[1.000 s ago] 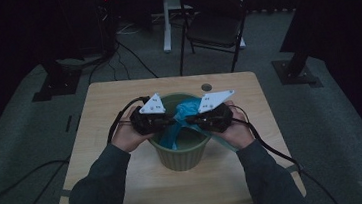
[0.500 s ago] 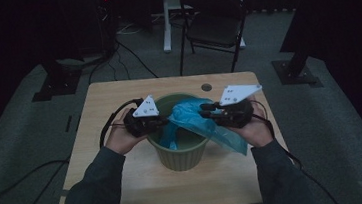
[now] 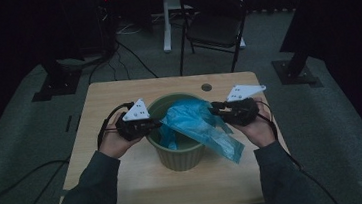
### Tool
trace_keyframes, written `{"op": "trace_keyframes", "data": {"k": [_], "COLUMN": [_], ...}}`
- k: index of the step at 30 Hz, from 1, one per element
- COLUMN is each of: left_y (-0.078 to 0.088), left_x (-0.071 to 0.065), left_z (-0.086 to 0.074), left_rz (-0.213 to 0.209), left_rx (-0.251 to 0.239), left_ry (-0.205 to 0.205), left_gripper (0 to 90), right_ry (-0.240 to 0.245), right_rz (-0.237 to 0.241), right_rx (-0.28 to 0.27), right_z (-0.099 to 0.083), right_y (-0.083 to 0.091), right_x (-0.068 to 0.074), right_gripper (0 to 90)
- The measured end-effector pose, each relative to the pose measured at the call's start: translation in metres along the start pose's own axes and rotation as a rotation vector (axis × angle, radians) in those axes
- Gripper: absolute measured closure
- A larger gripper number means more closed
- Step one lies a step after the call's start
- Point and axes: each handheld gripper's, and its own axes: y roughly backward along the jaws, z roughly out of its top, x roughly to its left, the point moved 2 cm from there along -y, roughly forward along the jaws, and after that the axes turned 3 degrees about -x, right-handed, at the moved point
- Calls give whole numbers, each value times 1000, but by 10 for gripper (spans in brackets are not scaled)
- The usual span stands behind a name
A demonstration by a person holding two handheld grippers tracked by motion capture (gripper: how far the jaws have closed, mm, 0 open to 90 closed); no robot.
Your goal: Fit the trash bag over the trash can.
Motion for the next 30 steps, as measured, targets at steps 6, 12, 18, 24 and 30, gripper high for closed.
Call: {"op": "trace_keyframes", "data": {"k": [6, 12, 18, 24, 30], "left_y": [2, 2, 4, 8, 12], "left_x": [0, 0, 1, 4, 7], "left_z": [-2, -2, -3, -6, -11], "left_rz": [4, 3, 8, 21, 34], "left_rx": [-4, -5, -9, -13, -9], "left_ry": [2, -2, 1, 13, 26], "left_gripper": [875, 873, 875, 878, 876], "right_ry": [1, -1, 35, 27, 31], "right_rz": [-42, -43, -51, -55, -56], "right_rx": [23, 12, 40, 35, 37], "right_z": [2, 6, 7, 2, -6], "right_y": [-14, -20, -24, -17, -8], "right_x": [-1, -3, 1, 0, 1], "right_gripper": [659, 733, 900, 900, 900]}}
